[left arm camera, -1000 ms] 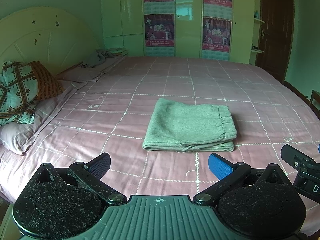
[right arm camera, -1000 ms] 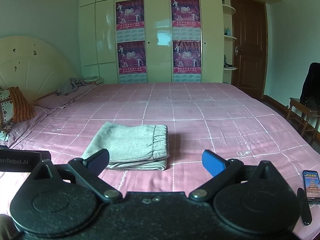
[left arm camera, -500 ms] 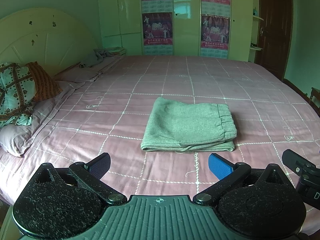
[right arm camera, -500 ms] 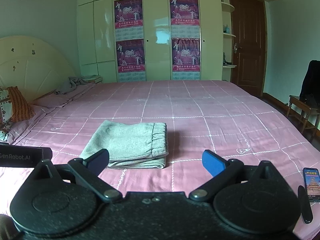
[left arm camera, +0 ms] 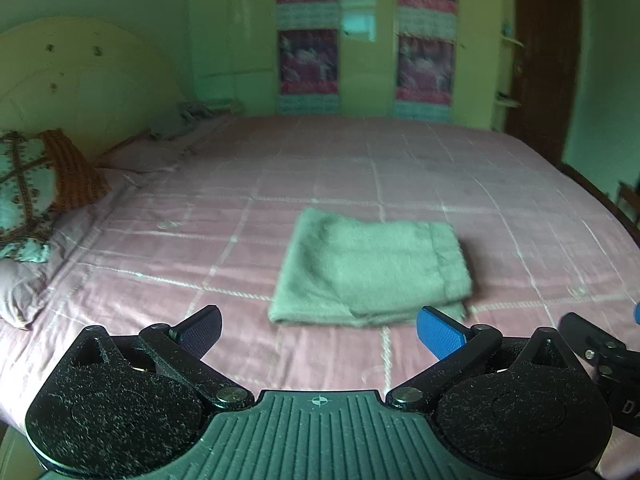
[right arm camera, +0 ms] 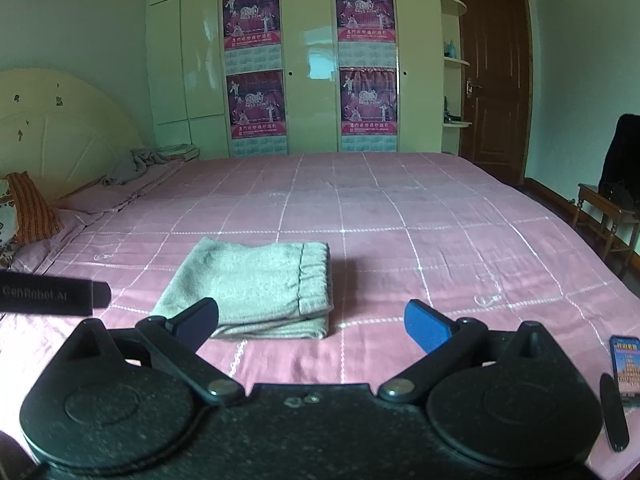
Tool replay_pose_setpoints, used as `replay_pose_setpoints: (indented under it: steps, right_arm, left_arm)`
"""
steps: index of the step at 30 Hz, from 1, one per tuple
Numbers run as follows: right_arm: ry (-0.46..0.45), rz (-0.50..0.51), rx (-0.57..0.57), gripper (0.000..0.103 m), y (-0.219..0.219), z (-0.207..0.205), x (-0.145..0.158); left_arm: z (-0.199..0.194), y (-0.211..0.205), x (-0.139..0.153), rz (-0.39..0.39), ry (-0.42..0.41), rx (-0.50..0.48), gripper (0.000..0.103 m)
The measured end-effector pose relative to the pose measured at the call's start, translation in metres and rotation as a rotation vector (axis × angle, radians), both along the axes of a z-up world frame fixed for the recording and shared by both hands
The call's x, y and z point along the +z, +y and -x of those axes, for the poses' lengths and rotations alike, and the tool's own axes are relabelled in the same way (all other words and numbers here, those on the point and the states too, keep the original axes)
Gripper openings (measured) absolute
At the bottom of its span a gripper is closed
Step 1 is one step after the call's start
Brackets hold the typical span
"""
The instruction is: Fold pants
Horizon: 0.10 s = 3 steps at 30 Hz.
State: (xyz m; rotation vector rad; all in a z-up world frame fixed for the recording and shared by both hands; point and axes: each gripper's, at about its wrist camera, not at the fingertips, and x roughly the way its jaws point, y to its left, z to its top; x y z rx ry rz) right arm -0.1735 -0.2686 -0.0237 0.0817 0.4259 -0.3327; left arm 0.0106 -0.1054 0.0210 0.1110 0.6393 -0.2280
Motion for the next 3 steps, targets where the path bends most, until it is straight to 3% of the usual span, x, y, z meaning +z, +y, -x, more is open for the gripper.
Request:
replay_pose_setpoints:
  steps: [3]
  right_arm:
    - [-0.003, 0.009, 0.005, 0.1, 0.0001, -0.0138, 0.0036]
  left_arm:
    - [-0.0127, -0.0047, -0.0031, -0.013, 0.011, -0.011, 0.103]
